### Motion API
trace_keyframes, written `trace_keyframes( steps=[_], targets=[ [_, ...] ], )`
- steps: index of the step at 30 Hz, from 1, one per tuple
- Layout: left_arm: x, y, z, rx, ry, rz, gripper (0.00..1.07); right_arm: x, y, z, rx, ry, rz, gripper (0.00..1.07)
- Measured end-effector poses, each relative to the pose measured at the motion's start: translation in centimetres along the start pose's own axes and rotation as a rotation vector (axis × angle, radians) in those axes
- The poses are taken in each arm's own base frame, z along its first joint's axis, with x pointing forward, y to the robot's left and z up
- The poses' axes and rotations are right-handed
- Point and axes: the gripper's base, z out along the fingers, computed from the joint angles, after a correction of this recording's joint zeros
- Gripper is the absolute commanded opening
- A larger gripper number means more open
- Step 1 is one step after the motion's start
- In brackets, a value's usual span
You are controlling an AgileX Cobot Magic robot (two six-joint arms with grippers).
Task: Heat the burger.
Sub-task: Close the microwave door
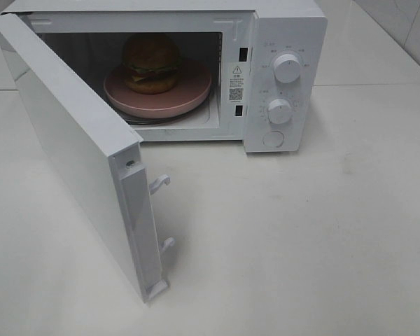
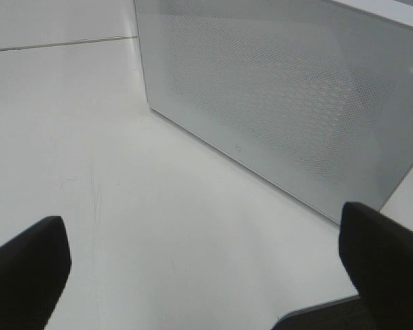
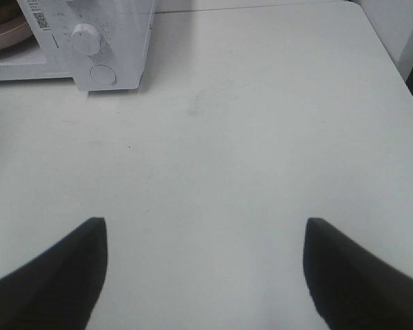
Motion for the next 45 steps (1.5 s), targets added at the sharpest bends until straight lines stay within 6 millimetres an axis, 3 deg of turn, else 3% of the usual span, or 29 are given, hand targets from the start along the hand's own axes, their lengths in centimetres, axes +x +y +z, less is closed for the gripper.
trace_keyframes(
  steps=[45],
  targets=[
    [0.0,-0.01,0.0,0.001,0.0,-0.007,0.98,0.0,0.0,0.0,0.0,0.0,0.0,0.75]
  ],
)
